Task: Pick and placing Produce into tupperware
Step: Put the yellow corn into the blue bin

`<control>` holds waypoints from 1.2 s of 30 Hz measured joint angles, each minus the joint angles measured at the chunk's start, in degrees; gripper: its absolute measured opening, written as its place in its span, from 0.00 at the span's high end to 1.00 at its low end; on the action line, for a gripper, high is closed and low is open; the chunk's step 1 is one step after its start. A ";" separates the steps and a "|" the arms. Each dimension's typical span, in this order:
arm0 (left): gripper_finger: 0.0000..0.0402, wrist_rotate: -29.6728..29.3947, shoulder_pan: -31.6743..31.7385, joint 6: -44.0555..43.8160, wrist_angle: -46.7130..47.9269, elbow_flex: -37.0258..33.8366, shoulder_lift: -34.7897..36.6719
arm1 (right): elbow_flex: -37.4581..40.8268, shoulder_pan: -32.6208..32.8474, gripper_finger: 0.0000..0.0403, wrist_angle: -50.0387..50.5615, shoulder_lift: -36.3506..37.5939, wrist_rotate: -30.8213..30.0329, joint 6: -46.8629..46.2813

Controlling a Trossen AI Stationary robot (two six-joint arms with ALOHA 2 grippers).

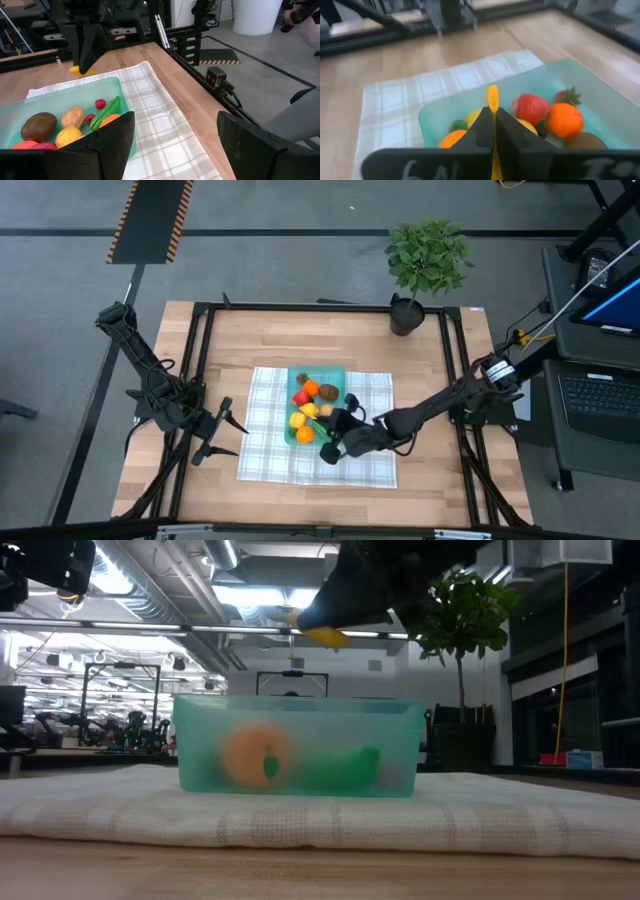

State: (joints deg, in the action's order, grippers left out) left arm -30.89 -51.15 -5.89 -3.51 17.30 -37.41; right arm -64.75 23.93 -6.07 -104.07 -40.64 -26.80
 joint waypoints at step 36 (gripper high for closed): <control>0.32 0.02 0.01 0.02 0.48 0.01 -0.02 | -8.92 -2.06 0.83 24.59 -4.59 6.40 -10.52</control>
State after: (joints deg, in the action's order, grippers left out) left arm -30.87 -51.13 -5.87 -3.03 17.31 -37.43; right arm -73.67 21.87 18.52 -108.66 -34.24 -37.32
